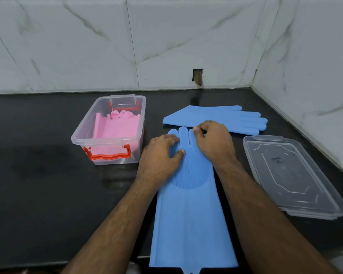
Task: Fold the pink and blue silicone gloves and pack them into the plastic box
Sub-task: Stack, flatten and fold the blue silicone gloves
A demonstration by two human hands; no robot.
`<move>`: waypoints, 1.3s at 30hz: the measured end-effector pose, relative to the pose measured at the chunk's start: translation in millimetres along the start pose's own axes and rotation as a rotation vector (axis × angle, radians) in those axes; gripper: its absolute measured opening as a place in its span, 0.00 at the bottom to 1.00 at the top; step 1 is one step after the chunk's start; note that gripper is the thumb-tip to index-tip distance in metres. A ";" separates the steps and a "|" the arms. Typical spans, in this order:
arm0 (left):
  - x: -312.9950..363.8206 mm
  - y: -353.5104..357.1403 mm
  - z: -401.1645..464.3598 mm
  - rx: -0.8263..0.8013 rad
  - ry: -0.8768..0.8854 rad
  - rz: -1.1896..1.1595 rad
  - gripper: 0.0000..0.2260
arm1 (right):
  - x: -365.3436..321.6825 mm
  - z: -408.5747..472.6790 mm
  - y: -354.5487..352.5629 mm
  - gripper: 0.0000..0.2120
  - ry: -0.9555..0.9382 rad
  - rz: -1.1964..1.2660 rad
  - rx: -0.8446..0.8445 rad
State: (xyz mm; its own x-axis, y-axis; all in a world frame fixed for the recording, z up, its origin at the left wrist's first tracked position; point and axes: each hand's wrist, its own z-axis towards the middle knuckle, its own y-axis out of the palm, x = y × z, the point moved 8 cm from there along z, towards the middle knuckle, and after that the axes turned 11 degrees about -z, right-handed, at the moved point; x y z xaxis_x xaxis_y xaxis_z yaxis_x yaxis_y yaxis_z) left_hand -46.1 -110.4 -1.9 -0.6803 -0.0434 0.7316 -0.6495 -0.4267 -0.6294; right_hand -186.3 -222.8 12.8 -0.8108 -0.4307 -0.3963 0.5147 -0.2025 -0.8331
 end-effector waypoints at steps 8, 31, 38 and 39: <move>2.6 -3.4 -3.1 0.045 0.011 -0.047 0.21 | -6.3 -0.8 -5.2 0.19 -0.049 -0.070 0.055; 57.3 -39.9 -54.6 0.291 0.361 -0.143 0.36 | 8.6 -65.0 -58.7 0.12 0.056 0.984 0.366; 68.2 -33.4 -87.8 0.055 0.442 -0.032 0.19 | -7.1 -104.1 -70.6 0.07 -0.023 0.954 0.352; 68.5 -33.2 -91.7 0.027 0.440 -0.062 0.20 | -8.4 -109.9 -68.5 0.08 -0.016 0.933 0.325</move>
State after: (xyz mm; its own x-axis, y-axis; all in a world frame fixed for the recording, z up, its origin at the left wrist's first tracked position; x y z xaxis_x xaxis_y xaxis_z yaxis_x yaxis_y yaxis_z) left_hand -102.2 -16.4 45.1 -0.7238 0.3694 0.5828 -0.6886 -0.4398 -0.5765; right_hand -245.3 -108.6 30.8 -0.0385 -0.5519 -0.8330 0.9991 -0.0061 -0.0422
